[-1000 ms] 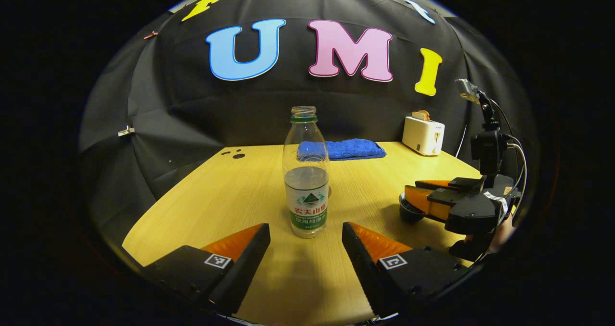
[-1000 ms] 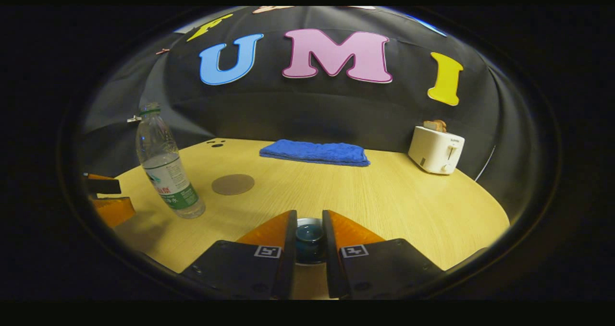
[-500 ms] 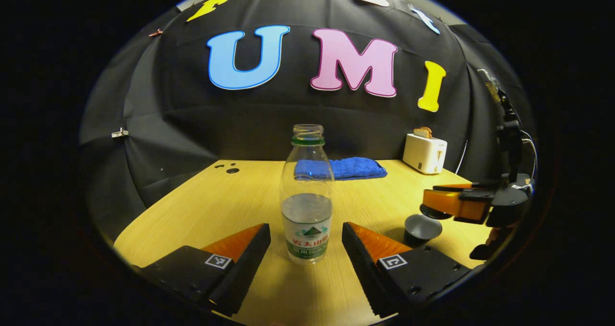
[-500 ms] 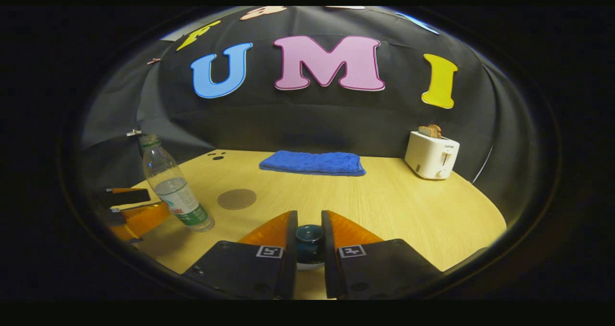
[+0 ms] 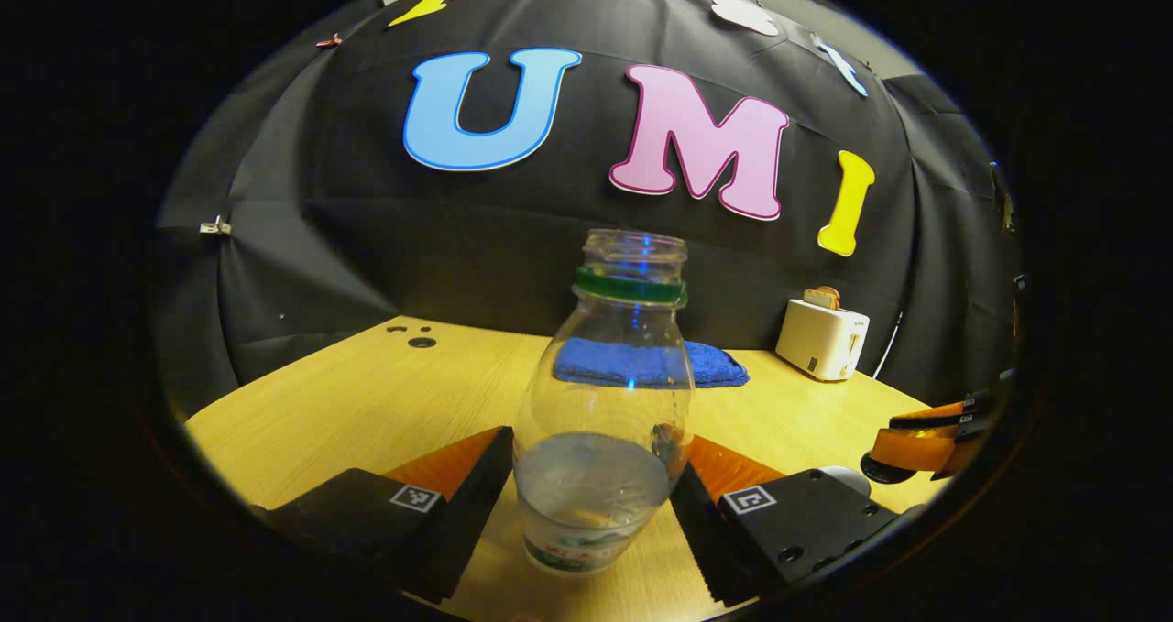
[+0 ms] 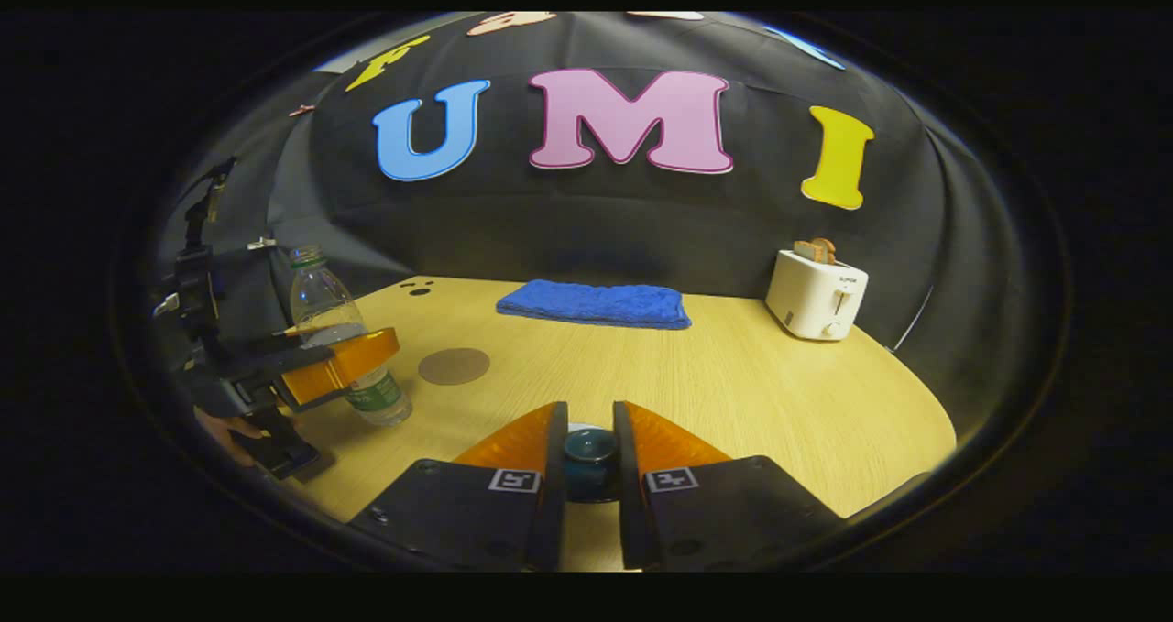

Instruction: Open the teacup lid with one hand, grasp the water bottle and pour water into the teacup with the other hand; after pouring, place the water bottle on the coaster and then close the teacup lid.

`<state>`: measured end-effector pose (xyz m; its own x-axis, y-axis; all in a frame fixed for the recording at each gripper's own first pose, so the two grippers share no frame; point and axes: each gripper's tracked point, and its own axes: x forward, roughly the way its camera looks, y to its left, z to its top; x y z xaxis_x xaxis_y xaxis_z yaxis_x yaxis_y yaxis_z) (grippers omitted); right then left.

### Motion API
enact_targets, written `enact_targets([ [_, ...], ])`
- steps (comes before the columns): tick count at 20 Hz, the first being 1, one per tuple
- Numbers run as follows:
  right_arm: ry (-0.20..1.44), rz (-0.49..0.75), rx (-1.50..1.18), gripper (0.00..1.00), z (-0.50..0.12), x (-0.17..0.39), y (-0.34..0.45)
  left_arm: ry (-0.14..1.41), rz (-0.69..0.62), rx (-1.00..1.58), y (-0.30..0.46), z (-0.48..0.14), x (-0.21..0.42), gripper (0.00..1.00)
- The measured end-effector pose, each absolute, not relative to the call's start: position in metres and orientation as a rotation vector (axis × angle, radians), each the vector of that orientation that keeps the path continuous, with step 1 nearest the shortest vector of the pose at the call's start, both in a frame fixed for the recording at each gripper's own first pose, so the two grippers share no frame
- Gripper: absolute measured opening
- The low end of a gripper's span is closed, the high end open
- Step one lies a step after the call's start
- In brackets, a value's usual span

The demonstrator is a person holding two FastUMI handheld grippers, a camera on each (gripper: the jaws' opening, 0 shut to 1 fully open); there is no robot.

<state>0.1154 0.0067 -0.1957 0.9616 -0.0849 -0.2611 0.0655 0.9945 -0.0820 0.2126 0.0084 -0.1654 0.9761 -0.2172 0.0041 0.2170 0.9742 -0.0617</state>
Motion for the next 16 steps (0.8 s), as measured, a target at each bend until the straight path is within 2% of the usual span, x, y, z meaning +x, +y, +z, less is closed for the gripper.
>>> enact_targets([
  [3, 0.273, -0.096, -0.059, 0.27, -0.198, 0.113, -0.002, -0.014, -0.249, -0.003, 0.002, -0.165, 0.219, 0.85],
  [7, 0.28, -0.112, -0.033, 0.27, -0.198, 0.111, -0.011, -0.004, -0.303, 0.075, -0.011, -0.167, 0.217, 0.82],
  [8, 0.276, -0.116, -0.034, 0.22, -0.197, 0.111, -0.014, 0.0, -0.312, 0.111, -0.014, -0.167, 0.216, 0.8],
  [9, 0.274, -0.119, -0.036, 0.27, -0.196, 0.11, -0.017, 0.005, -0.317, 0.167, -0.016, -0.167, 0.215, 0.79],
  [12, 0.268, -0.133, -0.034, 0.27, -0.195, 0.105, -0.031, -0.026, -0.325, 0.419, -0.025, -0.159, 0.214, 0.77],
  [13, 0.275, -0.137, -0.031, 0.32, -0.197, 0.104, -0.036, -0.043, -0.333, 0.499, -0.031, -0.156, 0.214, 0.77],
  [14, 0.281, -0.14, -0.025, 0.27, -0.199, 0.102, -0.04, -0.047, -0.338, 0.573, -0.037, -0.158, 0.213, 0.77],
  [16, 0.281, -0.149, -0.02, 0.27, -0.198, 0.098, -0.05, -0.063, -0.34, 0.722, -0.043, -0.158, 0.215, 0.77],
])
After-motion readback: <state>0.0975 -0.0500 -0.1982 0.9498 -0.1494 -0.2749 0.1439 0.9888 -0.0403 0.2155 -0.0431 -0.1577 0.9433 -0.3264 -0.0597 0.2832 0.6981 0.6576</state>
